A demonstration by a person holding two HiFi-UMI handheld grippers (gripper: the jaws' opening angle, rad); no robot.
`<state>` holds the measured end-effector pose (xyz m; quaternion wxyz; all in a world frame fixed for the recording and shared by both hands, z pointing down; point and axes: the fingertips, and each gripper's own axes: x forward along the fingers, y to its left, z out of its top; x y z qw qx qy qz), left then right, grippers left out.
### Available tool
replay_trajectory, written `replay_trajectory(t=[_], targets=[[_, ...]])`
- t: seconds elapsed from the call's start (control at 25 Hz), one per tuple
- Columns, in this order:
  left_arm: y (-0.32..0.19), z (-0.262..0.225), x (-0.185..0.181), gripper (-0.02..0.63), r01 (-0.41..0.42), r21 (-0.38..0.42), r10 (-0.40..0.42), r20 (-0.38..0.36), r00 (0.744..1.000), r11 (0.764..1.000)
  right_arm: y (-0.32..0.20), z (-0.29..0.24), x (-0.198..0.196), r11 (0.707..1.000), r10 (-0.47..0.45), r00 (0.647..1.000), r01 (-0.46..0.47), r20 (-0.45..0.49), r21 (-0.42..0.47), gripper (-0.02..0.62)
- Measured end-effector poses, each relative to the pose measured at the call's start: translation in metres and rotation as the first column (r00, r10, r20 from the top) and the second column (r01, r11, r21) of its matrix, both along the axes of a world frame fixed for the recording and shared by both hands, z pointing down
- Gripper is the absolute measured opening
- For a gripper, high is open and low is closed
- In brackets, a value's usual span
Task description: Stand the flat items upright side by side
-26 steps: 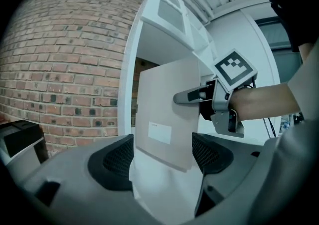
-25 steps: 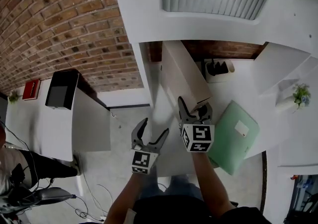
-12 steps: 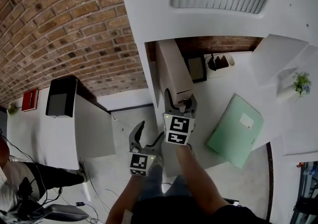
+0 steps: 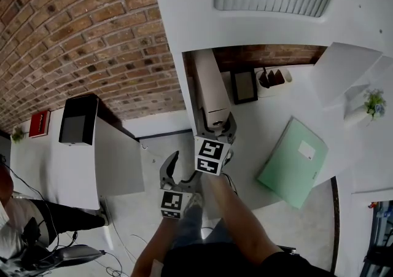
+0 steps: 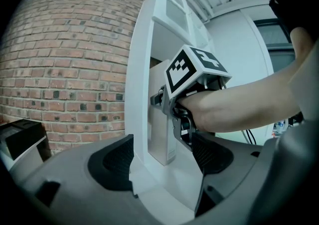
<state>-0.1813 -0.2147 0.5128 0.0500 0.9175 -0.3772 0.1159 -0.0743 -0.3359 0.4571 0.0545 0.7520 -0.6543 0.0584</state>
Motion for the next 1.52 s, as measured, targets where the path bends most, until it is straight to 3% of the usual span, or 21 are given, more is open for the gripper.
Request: replay_trajectory(t=[0.48, 0.8, 1.16, 1.4, 1.52], targets=[[0.001, 0.0, -0.001, 0.345, 0.011, -0.001, -0.011, -0.004, 1.0, 1.0, -0.002, 0.002, -0.006, 0.998, -0.049, 0.999, 0.048, -0.024, -0.029, 0.284], [0.005, 0.0, 0.002, 0.345, -0.008, 0.0, 0.008, -0.008, 1.0, 1.0, 0.005, -0.003, -0.006, 0.997, -0.072, 0.997, 0.072, 0.007, 0.001, 0.351], [0.033, -0.007, 0.011, 0.345, -0.123, 0.011, 0.123, 0.011, 0.992, 0.992, 0.034, -0.004, -0.002, 0.986, -0.165, 0.986, 0.164, 0.027, 0.023, 0.374], [0.058, -0.001, 0.023, 0.345, -0.214, 0.002, 0.213, 0.04, 0.976, 0.977, 0.074, -0.008, -0.003, 0.967, -0.249, 0.968, 0.247, 0.017, 0.053, 0.374], [0.064, -0.003, 0.034, 0.345, -0.242, -0.006, 0.242, 0.026, 0.97, 0.97, 0.1, -0.013, 0.006, 0.967, -0.249, 0.969, 0.248, 0.007, 0.067, 0.374]])
